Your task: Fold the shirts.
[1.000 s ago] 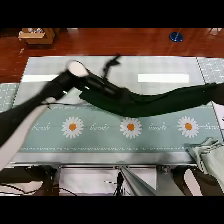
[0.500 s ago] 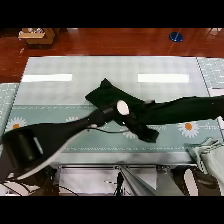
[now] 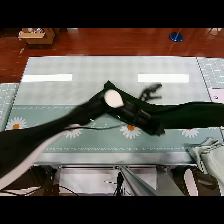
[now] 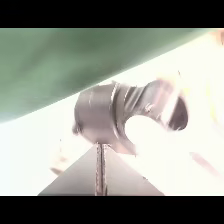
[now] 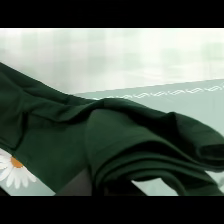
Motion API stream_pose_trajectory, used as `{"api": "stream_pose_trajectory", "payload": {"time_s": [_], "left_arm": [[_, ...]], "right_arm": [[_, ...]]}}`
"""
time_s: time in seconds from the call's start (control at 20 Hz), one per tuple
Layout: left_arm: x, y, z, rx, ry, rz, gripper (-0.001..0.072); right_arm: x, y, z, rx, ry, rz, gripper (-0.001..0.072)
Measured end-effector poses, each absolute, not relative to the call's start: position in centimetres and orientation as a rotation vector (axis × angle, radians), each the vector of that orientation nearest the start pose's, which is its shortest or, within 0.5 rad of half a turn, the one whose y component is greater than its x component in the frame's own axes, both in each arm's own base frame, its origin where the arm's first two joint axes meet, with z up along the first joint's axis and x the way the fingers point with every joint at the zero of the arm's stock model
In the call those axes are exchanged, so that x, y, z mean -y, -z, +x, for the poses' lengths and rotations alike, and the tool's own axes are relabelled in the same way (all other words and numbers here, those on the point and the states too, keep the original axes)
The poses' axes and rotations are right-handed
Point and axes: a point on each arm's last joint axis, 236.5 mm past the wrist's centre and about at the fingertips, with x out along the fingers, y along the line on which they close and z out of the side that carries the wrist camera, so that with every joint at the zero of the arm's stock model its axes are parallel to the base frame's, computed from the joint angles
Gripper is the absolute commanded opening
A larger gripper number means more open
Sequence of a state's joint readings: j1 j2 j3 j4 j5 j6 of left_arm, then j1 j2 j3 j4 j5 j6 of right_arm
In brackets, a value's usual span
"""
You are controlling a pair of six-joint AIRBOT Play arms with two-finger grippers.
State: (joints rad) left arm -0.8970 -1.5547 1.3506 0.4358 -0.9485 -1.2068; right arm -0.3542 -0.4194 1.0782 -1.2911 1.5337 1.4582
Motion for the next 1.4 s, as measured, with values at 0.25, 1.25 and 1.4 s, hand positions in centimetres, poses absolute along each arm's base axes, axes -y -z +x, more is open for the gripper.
{"api": "stream_pose_trajectory", "payload": {"time_s": [0.25,1.25,1.4], "left_arm": [[46.7,-8.2,24.7,-1.157,1.184,-0.337,0.0020],[52.5,-2.8,26.4,-1.285,1.179,-0.532,0.0018],[45.6,-7.8,32.4,-1.144,1.132,-0.440,0.0019]], "right_arm": [[0.1,-19.9,20.0,-0.827,0.010,0.177,0.0024],[-7.1,-21.0,18.8,-0.850,-0.275,0.321,0.0025],[-6.8,-21.4,20.0,-0.820,-0.274,0.323,0.0025]]}}
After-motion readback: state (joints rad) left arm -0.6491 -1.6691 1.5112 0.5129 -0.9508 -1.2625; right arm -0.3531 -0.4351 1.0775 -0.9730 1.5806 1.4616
